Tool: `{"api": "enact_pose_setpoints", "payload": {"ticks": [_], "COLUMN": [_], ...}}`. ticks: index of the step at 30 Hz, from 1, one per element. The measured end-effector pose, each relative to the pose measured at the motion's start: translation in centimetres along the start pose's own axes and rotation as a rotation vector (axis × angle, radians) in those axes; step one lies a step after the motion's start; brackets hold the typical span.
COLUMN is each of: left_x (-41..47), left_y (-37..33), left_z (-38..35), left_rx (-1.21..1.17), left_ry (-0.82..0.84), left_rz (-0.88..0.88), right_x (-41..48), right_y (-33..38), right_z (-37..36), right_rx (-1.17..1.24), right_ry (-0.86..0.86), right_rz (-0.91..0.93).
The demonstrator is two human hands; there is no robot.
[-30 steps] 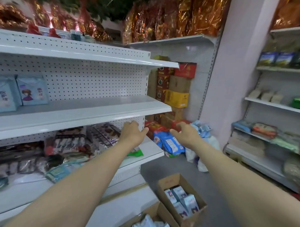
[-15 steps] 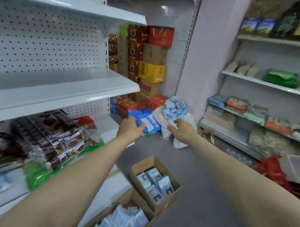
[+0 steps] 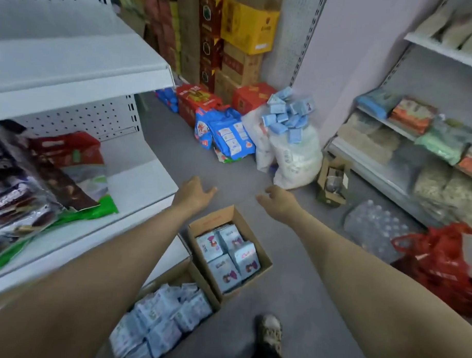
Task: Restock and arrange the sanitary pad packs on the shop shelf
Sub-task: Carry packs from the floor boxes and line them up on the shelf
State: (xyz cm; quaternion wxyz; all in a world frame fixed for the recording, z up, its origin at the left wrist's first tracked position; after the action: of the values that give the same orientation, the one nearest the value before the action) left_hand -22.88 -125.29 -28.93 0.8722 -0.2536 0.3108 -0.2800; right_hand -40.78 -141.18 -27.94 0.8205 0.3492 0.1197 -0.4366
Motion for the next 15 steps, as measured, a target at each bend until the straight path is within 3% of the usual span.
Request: {"api": "enact_pose_setpoints", "payload": {"ticks": [6, 15], "left_x": [7.2, 11.8], "left_y": [1.7, 8.7], "left_z": [-6.8, -25.4], "left_rx": [-0.096, -0.319], "left_ry": [-0.029, 0.154], "left_rz": [0.21, 0.549], "right_x": [12.0, 24.1], "right_y": [-5.6, -17.5], "right_z": [-1.9, -10.4], "right_rx": [-0.021, -0.187], "right_ry": [0.243, 0.583], "right_rz": [0.019, -0.056]}}
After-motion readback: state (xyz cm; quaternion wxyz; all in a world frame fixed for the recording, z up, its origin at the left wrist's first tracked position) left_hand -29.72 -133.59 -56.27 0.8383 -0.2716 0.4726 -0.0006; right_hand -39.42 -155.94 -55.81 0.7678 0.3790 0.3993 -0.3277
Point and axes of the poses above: each hand's wrist, its own x-axis towards the middle knuckle, its own z-axis out of the back of the hand, y = z × x, the point moved 9 cm from there along x, towards the middle knuckle, and after that the axes turned 9 degrees about y, right-handed, at the moved point
